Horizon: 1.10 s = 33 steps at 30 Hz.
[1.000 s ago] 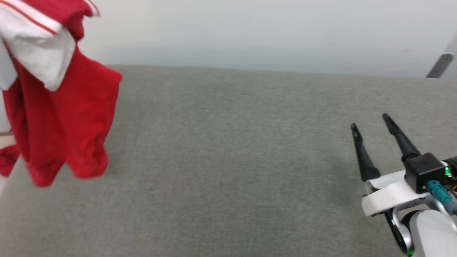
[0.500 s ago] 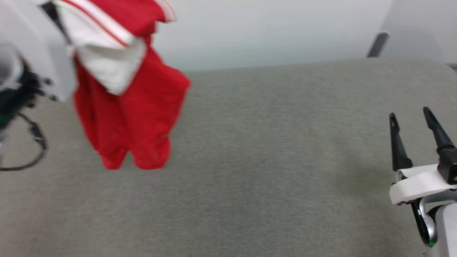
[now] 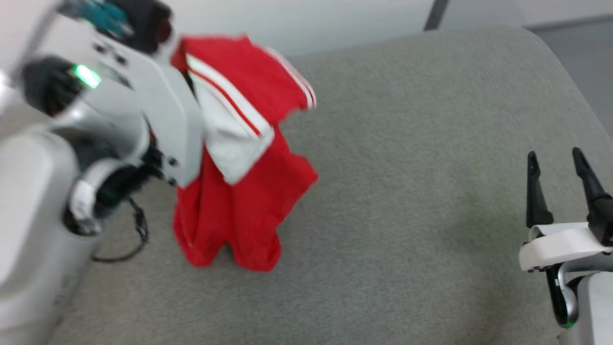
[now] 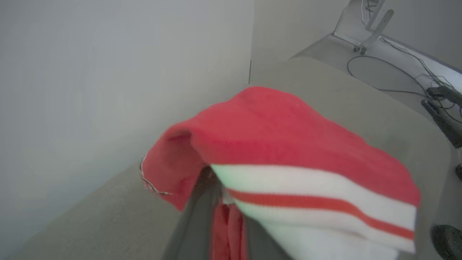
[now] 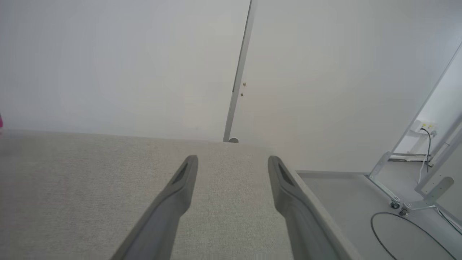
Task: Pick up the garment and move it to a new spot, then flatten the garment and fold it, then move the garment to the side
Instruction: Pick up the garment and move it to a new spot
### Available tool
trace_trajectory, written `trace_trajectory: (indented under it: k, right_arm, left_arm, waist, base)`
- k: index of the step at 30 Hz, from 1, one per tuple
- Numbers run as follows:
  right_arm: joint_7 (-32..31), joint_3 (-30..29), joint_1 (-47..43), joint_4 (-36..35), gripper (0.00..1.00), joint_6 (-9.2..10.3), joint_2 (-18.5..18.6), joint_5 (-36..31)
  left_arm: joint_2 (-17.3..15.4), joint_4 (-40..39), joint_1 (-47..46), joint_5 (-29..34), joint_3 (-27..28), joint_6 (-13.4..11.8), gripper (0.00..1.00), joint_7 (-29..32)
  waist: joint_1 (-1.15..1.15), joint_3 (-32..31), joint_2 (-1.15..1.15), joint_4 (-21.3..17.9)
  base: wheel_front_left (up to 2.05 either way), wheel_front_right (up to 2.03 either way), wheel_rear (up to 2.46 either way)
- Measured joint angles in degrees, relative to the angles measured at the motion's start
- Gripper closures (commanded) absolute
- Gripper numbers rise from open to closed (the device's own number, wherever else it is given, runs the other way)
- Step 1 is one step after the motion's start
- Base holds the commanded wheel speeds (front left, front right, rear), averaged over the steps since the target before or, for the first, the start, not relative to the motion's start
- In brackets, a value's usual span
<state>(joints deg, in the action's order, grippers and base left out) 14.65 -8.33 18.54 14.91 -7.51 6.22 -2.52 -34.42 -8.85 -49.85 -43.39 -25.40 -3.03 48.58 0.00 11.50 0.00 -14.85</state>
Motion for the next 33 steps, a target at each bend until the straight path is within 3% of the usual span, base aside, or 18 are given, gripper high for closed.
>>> trace_trajectory:
  k: [10,18,21,22,24,25,28,33]
  right_arm:
    - [0.32,1.31,1.55,1.63,0.00,0.00,-1.88,0.56]
    - [0.32,2.32,2.04,1.48,0.00,0.00,-2.58,0.89]
    - [0.33,2.64,2.35,1.48,0.00,0.00,-2.59,0.85]
    - [0.32,2.81,2.54,1.51,0.00,0.00,-2.58,0.83]
    - [0.33,3.04,2.74,1.65,0.00,0.00,-2.38,0.65]
    - [0.33,3.19,2.77,1.81,0.00,0.00,-2.19,0.60]
    - [0.34,3.49,2.71,2.10,0.00,0.00,-1.57,0.41]
    - [0.42,3.94,1.97,2.34,0.00,0.00,-0.49,0.18]
  left_arm:
    - [1.93,9.47,5.88,-0.91,-4.61,2.23,1.00,-1.22]
    - [4.12,16.94,6.38,-1.49,-7.01,4.81,0.97,-1.71]
    - [5.09,19.29,5.80,-1.49,-7.83,5.75,0.76,-1.86]
    - [5.48,19.75,5.45,-1.56,-8.02,6.21,0.58,-1.96]
    - [6.13,20.57,4.70,-2.01,-8.25,6.87,0.50,-2.31]
    - [6.31,20.82,4.42,-2.05,-8.28,7.14,0.28,-2.70]
    - [6.59,20.93,3.85,-2.52,-8.34,7.66,0.00,-3.24]
    - [6.55,19.61,3.80,-2.99,-7.94,8.15,0.00,-5.10]
  waist:
    - [0.00,4.35,0.00,-3.56]
    - [0.00,5.96,0.00,-3.53]
    - [0.00,5.96,0.00,-2.68]
    - [0.00,5.88,0.00,-2.37]
    - [0.00,5.55,0.00,-1.74]
    - [0.00,5.28,0.00,-1.46]
    - [0.00,4.26,0.00,-0.55]
    - [0.00,2.22,0.00,1.34]
  base:
    - [0.00,0.00,0.00]
    - [0.00,0.00,0.00]
    - [0.00,0.00,0.00]
    - [0.00,0.00,0.00]
    - [0.00,0.00,0.00]
    - [0.00,0.00,0.00]
    - [0.00,0.00,0.00]
    - [0.00,0.00,0.00]
